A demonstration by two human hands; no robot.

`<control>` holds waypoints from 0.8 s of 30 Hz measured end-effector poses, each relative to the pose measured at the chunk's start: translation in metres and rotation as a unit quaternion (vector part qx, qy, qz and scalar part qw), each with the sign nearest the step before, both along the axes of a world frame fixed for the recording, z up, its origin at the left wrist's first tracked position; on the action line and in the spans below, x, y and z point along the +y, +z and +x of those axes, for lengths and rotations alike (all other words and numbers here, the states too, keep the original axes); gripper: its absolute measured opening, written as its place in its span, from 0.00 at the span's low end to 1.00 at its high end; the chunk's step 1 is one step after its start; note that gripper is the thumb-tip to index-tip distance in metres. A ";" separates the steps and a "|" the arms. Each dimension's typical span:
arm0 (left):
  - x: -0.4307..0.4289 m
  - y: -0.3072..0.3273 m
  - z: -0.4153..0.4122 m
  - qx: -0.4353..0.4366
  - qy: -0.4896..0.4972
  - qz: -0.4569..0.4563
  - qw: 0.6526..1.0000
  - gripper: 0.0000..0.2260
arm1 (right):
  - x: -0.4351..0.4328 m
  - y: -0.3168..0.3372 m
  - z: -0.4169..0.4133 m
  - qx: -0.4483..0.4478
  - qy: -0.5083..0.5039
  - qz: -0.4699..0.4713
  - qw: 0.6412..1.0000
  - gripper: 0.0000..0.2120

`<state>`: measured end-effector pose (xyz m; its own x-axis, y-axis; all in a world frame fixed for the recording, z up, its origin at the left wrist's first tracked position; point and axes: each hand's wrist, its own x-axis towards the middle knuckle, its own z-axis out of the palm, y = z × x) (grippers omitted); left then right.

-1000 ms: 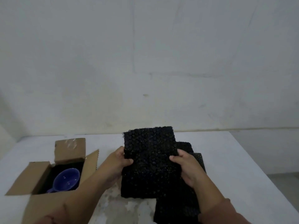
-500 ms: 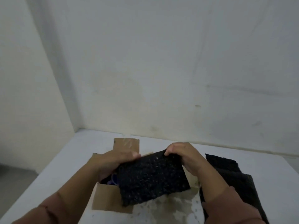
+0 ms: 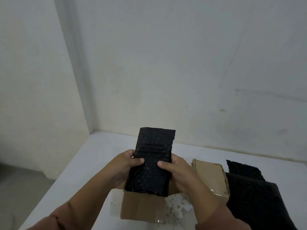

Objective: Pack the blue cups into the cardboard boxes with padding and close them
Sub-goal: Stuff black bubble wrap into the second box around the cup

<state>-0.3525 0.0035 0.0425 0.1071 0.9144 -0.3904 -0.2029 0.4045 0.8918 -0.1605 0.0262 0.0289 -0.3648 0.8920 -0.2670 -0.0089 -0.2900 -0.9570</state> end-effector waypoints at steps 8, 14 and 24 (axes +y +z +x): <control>0.000 -0.002 -0.022 -0.016 -0.013 0.010 1.000 0.15 | 0.005 0.019 -0.010 -0.032 -0.025 0.031 0.999 0.13; -0.001 -0.007 -0.031 0.013 -0.095 0.016 0.995 0.13 | 0.018 0.012 -0.013 -0.049 -0.021 -0.003 0.999 0.19; 0.002 -0.016 -0.033 -0.024 0.063 0.055 0.996 0.12 | 0.033 0.010 -0.016 -0.040 0.098 0.016 0.994 0.26</control>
<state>-0.3854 0.0055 0.0264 0.0047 0.9588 -0.2839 -0.2887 0.2731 0.9176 -0.1770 0.0589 0.0388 -0.5116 0.8145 -0.2736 0.1205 -0.2473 -0.9614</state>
